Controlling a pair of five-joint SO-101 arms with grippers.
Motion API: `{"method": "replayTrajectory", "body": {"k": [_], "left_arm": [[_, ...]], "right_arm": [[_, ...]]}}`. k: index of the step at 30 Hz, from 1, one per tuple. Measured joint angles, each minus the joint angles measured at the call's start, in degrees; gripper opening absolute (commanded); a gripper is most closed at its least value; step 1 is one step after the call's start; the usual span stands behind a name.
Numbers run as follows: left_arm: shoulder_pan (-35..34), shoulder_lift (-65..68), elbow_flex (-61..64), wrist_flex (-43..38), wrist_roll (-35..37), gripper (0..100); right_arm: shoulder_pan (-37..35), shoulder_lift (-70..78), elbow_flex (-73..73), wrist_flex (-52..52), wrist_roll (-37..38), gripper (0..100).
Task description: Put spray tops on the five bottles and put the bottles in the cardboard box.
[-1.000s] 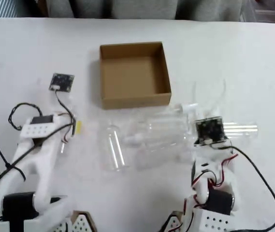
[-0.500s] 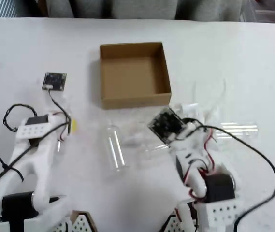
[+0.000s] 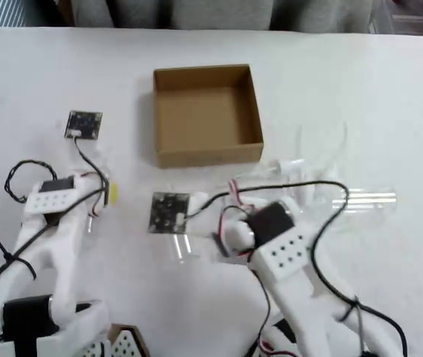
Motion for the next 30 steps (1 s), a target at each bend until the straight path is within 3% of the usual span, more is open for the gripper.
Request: {"method": "replayTrajectory", "body": {"k": [4, 9, 17, 30], "left_arm": [[-1.8, 0.0, 0.0, -1.5, 0.1, 9], [-1.9, 0.0, 0.0, -2.0, 0.0, 9], [-1.9, 0.0, 0.0, -2.0, 0.0, 9], [-1.9, 0.0, 0.4, -4.1, 0.0, 9]], "right_arm": [[-2.4, 5.8, -0.3, 0.0, 2.3, 10.4], [-3.2, 10.6, -4.7, 0.4, 5.8, 22.4], [-4.1, 14.0, -13.7, 3.1, 10.1, 22.5], [-8.1, 14.4, -12.7, 1.4, 10.2, 22.5]]}}
